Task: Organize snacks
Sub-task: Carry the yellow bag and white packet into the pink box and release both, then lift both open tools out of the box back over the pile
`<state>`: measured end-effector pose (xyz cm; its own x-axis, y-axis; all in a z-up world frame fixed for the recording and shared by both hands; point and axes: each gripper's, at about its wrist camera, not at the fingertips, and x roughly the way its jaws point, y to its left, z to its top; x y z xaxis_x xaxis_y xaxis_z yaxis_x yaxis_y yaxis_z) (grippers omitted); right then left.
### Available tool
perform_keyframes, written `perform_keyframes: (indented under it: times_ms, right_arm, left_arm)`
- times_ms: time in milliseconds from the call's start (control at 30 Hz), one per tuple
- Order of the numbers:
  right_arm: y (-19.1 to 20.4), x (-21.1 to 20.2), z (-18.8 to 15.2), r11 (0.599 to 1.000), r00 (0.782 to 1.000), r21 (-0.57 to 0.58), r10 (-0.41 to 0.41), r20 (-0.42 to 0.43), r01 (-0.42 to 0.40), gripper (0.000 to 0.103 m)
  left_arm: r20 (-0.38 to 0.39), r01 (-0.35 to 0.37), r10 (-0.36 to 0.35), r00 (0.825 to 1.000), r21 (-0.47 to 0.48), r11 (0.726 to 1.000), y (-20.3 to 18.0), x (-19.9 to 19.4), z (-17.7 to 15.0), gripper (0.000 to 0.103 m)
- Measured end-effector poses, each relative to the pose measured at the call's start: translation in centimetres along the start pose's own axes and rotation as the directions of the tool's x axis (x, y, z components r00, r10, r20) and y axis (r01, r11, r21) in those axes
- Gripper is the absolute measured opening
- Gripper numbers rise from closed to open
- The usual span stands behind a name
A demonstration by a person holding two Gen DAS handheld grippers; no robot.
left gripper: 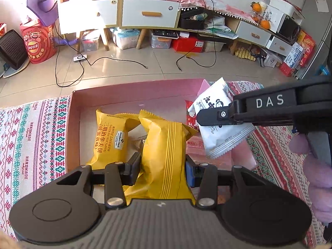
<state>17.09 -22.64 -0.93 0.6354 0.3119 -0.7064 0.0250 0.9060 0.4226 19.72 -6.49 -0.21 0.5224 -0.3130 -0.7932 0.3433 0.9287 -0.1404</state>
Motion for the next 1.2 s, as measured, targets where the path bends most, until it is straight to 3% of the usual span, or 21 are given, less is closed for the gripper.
perform_keyframes:
  times_ms: [333, 633, 700, 900, 967, 1200]
  right_arm:
    - [0.6, 2.0, 0.7, 0.994, 0.996, -0.064, -0.082, 0.030, 0.084, 0.014]
    - [0.6, 2.2, 1.5, 0.994, 0.995, -0.066, -0.089, 0.053, 0.092, 0.017]
    - [0.7, 2.0, 1.4, 0.992, 0.994, -0.074, -0.096, 0.054, 0.100, 0.020]
    - [0.3, 1.0, 1.3, 0.994, 0.994, -0.058, -0.092, 0.058, 0.095, 0.034]
    - [0.3, 0.6, 1.4, 0.994, 0.994, -0.055, -0.090, 0.061, 0.094, 0.045]
    - [0.3, -1.5, 0.9, 0.994, 0.993, -0.056, -0.088, 0.077, 0.092, 0.067]
  left_arm:
    - [0.010, -0.022, 0.023, 1.000, -0.024, 0.999, 0.7, 1.9, 0.7, 0.050]
    - [0.044, -0.059, 0.058, 0.997, 0.004, 0.998, 0.4, 2.4, 1.5, 0.050]
    - [0.036, -0.055, 0.055, 0.998, 0.008, 0.998, 0.4, 2.6, 1.6, 0.051]
    - [0.009, 0.001, -0.001, 1.000, -0.011, 1.000, 0.8, 2.1, 1.2, 0.069]
    - [0.004, 0.010, -0.010, 1.000, -0.012, 1.000, 0.8, 1.7, 1.1, 0.072]
    - [0.026, 0.015, -0.014, 1.000, -0.019, 1.000, 1.1, -0.6, 0.5, 0.086]
